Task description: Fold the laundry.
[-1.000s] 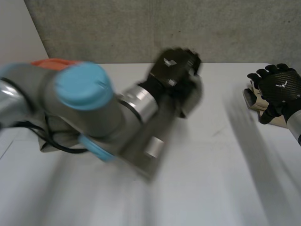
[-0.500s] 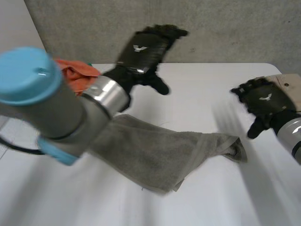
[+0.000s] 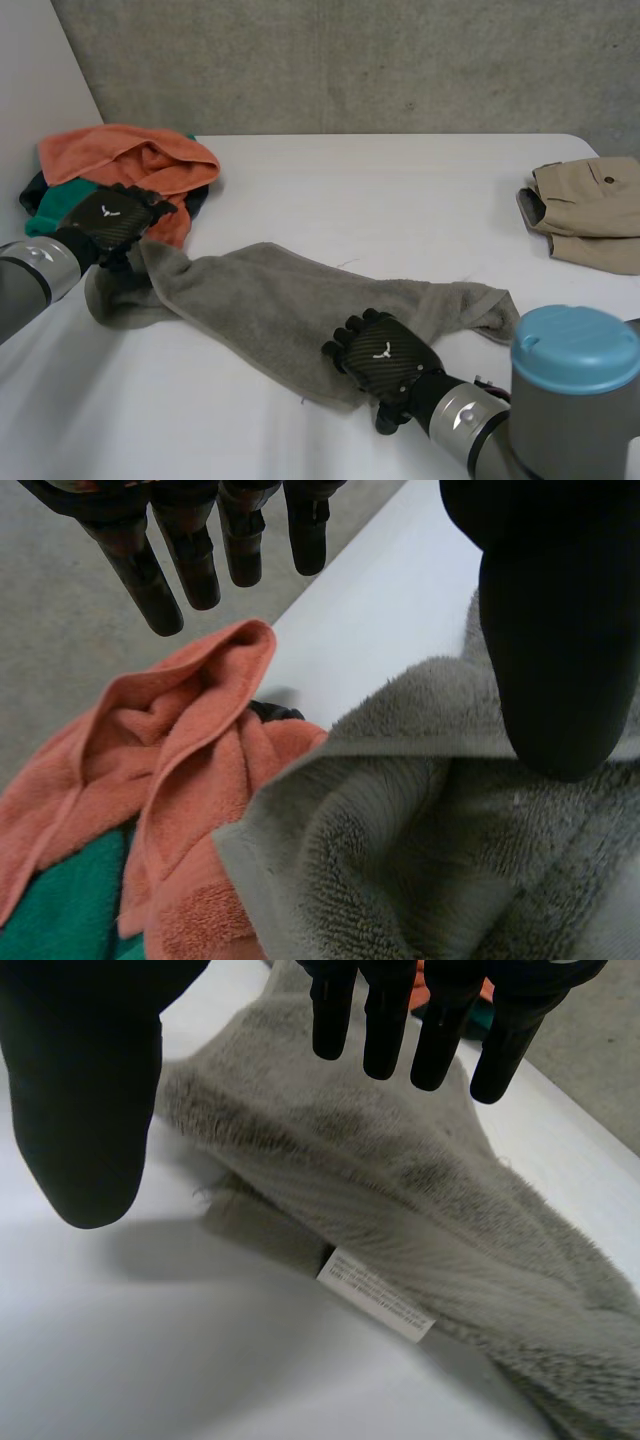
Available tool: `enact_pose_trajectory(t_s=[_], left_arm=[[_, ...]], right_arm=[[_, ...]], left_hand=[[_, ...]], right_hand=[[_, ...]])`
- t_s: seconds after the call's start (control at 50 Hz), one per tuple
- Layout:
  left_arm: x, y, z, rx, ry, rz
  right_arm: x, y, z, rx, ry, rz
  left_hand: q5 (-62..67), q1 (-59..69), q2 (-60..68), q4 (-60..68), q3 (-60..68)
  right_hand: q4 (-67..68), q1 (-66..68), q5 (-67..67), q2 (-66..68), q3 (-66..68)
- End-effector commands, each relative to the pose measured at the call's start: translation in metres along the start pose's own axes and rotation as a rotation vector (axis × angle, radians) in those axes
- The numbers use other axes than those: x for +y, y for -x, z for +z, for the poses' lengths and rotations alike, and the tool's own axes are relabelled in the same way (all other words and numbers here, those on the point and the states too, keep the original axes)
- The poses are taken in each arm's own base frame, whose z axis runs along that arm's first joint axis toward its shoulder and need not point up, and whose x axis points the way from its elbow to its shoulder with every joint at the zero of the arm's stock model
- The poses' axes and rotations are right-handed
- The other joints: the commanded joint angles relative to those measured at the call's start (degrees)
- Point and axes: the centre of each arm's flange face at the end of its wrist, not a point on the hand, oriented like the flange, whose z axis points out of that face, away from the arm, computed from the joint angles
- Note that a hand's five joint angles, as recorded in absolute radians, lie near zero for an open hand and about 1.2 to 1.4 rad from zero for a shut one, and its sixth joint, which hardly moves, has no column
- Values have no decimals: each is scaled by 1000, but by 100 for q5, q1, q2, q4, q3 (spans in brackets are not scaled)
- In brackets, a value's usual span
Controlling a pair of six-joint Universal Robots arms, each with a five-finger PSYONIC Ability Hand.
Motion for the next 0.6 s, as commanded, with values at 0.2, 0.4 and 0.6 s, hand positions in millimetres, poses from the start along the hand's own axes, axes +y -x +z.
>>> enact_pose_trajectory(t_s=[0.2, 0.4, 0.6], left_arm=[[19, 14, 39, 61, -48, 6], [31, 7, 47, 83, -28, -1], [24, 8, 46, 81, -34, 21]], right_arm=[[12, 2, 16, 114, -7, -49], [18, -1, 21, 140, 14, -49], [10, -11, 23, 178, -4, -53]], left_hand=[[2180, 2354, 2268, 2282, 2240], [1863, 2036, 1951, 1965, 1923], [6719, 6893, 6807, 6821, 6779]], right_hand=[[2531, 2558, 2501, 2612, 2547], [2784, 2812, 2754, 2865, 2800], [6042, 6069, 6012, 6122, 6057]])
